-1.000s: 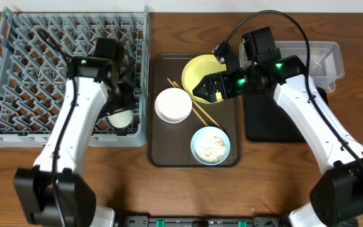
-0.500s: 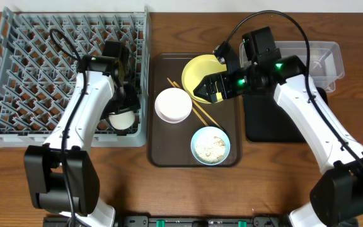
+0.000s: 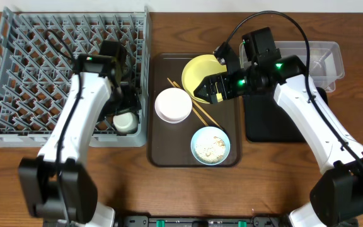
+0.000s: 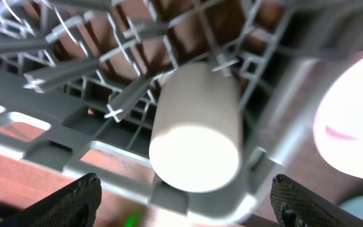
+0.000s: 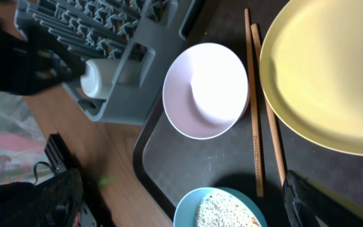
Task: Sort waste into correct bins and load items into the dishwasher
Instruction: 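Lower the white cup into the dish rack with the left gripper and release, then grasp the blue rice bowl with the right gripper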
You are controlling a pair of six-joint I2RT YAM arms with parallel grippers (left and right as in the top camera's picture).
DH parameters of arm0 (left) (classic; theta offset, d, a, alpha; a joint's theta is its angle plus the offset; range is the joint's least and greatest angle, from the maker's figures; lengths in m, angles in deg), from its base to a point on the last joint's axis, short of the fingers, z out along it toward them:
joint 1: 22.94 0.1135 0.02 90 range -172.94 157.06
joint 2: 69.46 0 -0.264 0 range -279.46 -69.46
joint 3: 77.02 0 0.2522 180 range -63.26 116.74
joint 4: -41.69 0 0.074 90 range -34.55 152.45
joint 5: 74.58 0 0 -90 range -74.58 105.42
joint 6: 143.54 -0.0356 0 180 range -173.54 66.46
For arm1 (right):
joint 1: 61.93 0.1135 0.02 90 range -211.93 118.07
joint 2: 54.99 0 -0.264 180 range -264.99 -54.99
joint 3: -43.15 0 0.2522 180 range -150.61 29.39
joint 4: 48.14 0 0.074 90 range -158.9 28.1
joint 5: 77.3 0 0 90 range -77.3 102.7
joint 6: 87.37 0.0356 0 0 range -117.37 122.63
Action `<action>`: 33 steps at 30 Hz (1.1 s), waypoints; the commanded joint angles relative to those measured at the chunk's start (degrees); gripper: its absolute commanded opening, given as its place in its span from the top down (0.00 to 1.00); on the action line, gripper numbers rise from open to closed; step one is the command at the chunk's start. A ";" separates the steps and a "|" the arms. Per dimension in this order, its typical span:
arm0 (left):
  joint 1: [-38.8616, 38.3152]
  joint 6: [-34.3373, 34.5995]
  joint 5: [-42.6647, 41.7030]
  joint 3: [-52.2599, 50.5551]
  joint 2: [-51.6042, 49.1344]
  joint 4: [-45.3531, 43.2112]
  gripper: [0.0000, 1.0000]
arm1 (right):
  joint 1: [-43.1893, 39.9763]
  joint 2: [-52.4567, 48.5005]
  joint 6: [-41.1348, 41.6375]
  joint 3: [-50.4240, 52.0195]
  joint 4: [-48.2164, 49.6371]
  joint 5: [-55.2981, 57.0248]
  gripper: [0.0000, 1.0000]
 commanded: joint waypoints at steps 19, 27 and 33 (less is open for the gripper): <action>-6.03 5.22 -6.71 3.10 17.33 1.44 0.16 | 5.01 0.50 17.03 -0.11 -9.97 20.76 0.21; -0.20 9.16 1.27 3.10 17.33 -1.88 0.16 | 19.30 0.39 25.94 2.47 -9.92 33.81 0.46; 5.73 9.09 6.08 3.10 17.33 -0.39 0.16 | 27.34 0.33 29.59 5.62 -8.37 40.00 0.47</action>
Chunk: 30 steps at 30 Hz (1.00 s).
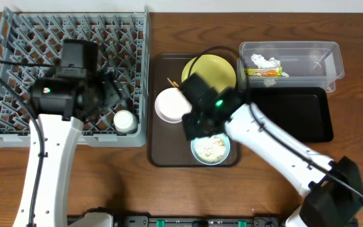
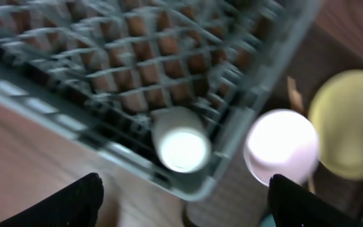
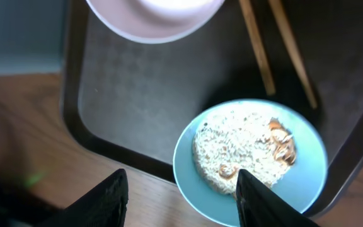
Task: Sort waste into correct bins and load items into the dishwasher
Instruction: 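Grasp the blue rice bowl with the right gripper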
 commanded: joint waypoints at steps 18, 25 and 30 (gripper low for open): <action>6.19 0.70 5.11 0.42 0.02 3.26 0.16 | 7.87 -11.61 -1.97 1.73 -0.48 3.98 0.71; 6.19 0.68 5.38 0.42 0.02 3.17 0.16 | 7.93 -14.10 -1.99 1.79 -0.44 3.96 0.78; 6.19 0.70 5.51 0.42 0.02 3.17 0.16 | 7.45 -15.23 -1.99 1.73 -0.26 3.28 0.99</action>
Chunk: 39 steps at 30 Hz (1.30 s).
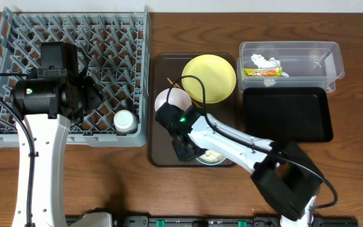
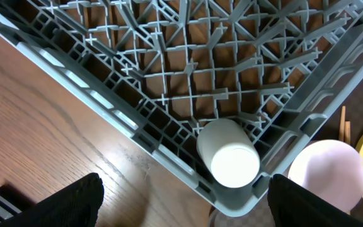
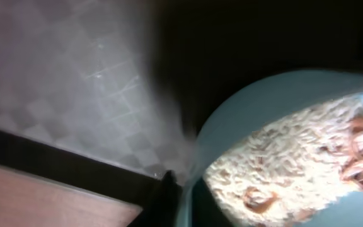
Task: Sort waste into correct bins and load items into the dishwasher
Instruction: 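Grasp the blue rice bowl with the right gripper, then move the blue bowl over the black tray and tip out the rice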
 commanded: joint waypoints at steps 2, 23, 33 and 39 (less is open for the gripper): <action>0.17 0.28 1.51 0.42 0.02 -0.02 0.16 | 0.31 -0.90 0.00 -0.57 -0.04 -0.15 0.99; 0.17 0.26 1.55 0.39 -0.09 -0.24 0.16 | -12.55 20.24 -8.50 -9.42 -11.26 -2.62 0.99; 0.17 0.26 1.55 0.39 -0.11 -0.22 0.16 | -34.40 22.77 -22.86 -6.64 -9.77 -19.32 0.99; 0.17 0.26 1.55 0.39 -0.11 -0.22 0.16 | -45.64 22.77 -29.20 -0.50 -6.51 -31.69 0.99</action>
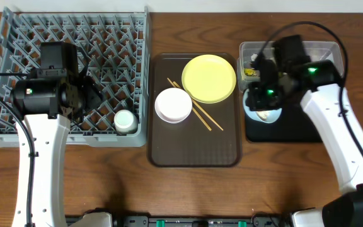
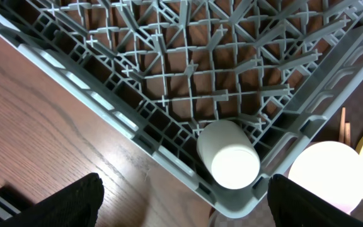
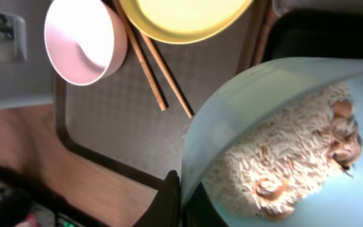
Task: Sort waste into correct bins and load items into the dishwasher
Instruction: 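Move the blue bowl over the black tray and tip out the rice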
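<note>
My right gripper (image 3: 183,194) is shut on the rim of a blue bowl of rice (image 3: 282,145). In the overhead view the blue bowl (image 1: 266,112) hangs over the left end of the black bin (image 1: 295,123), below my right gripper (image 1: 261,101). On the brown tray (image 1: 194,148) are a yellow plate (image 1: 208,78), a pink bowl (image 1: 173,104) and chopsticks (image 1: 200,113). A white cup (image 2: 229,157) lies in the grey rack's (image 1: 17,120) near right corner. My left gripper (image 2: 181,192) is open above that corner, with nothing in it.
A clear bin (image 1: 307,53) holding wrappers stands behind the black bin. The grey rack fills the table's left side. Bare wood shows along the front edge.
My right gripper, shut on the blue bowl's rim at the front of the brown tray, now holds the bowl over the black bin to the right. The left arm has not moved.
First my left gripper was open low around the white cup in the rack, the right open over the yellow plate. Then the left stood higher and the right hovered over the rice bowl. Then it was shut on the rim, and the bowl is now over the black bin.
</note>
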You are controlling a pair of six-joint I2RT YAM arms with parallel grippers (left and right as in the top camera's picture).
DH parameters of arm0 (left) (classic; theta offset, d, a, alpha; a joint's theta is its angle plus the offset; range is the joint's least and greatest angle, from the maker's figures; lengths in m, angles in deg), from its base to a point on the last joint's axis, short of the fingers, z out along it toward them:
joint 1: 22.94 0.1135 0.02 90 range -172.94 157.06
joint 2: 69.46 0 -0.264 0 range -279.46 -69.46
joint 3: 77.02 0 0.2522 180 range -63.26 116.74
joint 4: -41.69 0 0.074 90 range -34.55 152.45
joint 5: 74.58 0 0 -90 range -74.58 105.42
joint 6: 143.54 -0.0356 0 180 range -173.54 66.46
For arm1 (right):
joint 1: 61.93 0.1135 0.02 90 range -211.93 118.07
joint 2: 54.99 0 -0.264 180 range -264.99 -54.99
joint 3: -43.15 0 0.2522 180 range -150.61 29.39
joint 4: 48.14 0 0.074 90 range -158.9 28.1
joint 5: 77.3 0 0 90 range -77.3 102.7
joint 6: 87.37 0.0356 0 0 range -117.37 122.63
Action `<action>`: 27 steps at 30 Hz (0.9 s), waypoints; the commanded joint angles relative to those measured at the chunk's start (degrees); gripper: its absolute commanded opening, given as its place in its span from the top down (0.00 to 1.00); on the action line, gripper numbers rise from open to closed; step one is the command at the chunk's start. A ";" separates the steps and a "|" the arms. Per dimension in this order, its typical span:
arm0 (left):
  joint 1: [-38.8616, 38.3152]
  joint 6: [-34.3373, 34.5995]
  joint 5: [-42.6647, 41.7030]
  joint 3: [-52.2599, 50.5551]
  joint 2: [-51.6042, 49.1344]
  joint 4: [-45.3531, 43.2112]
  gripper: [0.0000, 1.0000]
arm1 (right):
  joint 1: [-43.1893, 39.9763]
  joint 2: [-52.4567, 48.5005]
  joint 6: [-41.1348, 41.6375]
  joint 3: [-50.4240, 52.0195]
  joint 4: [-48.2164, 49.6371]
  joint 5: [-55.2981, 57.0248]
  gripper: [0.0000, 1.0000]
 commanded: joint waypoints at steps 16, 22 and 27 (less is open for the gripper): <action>0.17 0.28 1.33 0.39 -0.35 0.00 0.15 | -27.91 0.85 -15.15 23.91 16.72 -42.84 0.99; 0.17 0.28 1.33 0.39 -0.42 -0.02 0.16 | -35.34 -0.76 -15.13 29.55 24.94 -56.85 0.99; 0.17 0.28 1.33 0.39 -0.42 -0.02 0.16 | -39.69 -5.05 -13.44 31.89 29.59 -66.27 0.99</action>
